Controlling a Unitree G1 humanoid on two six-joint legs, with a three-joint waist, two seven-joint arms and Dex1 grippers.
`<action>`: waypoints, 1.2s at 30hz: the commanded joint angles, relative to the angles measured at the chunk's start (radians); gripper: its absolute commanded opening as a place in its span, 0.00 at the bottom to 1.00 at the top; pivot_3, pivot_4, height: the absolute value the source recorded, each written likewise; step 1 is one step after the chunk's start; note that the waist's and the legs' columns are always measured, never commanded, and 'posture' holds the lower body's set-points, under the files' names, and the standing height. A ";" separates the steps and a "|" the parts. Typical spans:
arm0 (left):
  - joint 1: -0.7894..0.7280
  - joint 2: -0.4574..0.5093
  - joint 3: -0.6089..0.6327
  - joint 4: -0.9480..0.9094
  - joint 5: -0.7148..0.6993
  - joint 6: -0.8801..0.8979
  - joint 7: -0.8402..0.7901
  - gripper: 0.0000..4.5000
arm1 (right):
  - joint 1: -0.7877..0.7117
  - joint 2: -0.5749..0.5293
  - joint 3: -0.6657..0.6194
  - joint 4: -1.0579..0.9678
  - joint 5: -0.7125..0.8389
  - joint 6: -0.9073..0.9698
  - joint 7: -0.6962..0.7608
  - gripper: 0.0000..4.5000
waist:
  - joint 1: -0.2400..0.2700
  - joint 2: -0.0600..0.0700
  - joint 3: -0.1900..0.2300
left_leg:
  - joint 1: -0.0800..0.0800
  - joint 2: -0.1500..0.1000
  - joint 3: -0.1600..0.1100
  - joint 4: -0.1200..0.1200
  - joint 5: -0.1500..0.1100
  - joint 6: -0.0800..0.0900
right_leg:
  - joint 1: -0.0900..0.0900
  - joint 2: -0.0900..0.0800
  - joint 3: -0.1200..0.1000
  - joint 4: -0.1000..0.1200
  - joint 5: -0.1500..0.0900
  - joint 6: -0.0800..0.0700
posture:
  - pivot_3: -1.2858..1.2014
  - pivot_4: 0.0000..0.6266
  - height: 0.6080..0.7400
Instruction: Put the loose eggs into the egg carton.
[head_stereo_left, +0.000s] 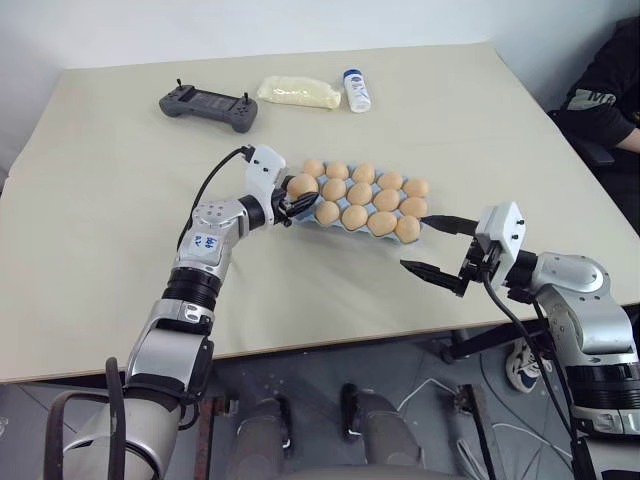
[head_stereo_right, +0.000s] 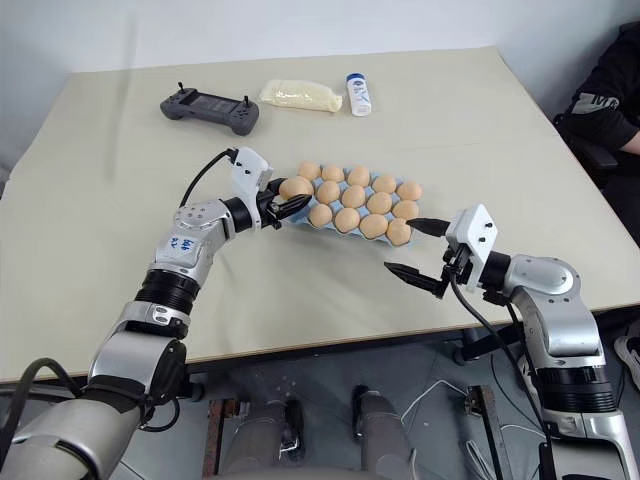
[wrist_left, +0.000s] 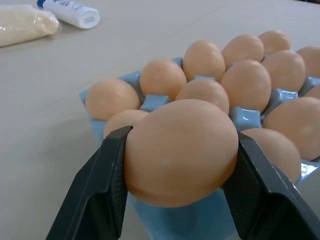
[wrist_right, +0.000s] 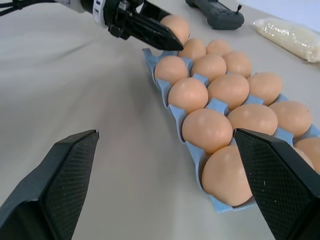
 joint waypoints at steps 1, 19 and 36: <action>-0.025 0.005 0.023 -0.025 -0.001 0.010 0.008 0.72 | 0.010 -0.017 -0.040 -0.036 0.022 -0.005 -0.007 1.00 | 0.000 0.000 0.000 | 0.000 0.000 0.000 0.000 0.000 0.000 | 0.000 0.002 0.001 0.000 0.000 0.000 | 0.52 0.24 1.00; 0.208 0.197 0.102 -0.436 -0.087 0.041 -0.162 1.00 | -0.087 -0.022 -0.017 0.076 -0.001 -0.046 0.031 1.00 | -0.007 0.000 0.000 | 0.003 0.003 0.001 0.000 -0.001 -0.002 | 0.000 0.005 0.003 0.005 -0.002 -0.003 | 0.52 0.24 1.00; 0.456 0.346 0.228 -0.658 -0.206 0.063 -0.258 1.00 | -0.140 -0.021 -0.007 0.190 -0.020 -0.076 0.062 1.00 | -0.021 0.000 0.000 | 0.003 0.006 0.001 0.000 -0.003 -0.006 | 0.000 0.003 0.003 0.005 -0.002 -0.004 | 0.52 0.24 1.00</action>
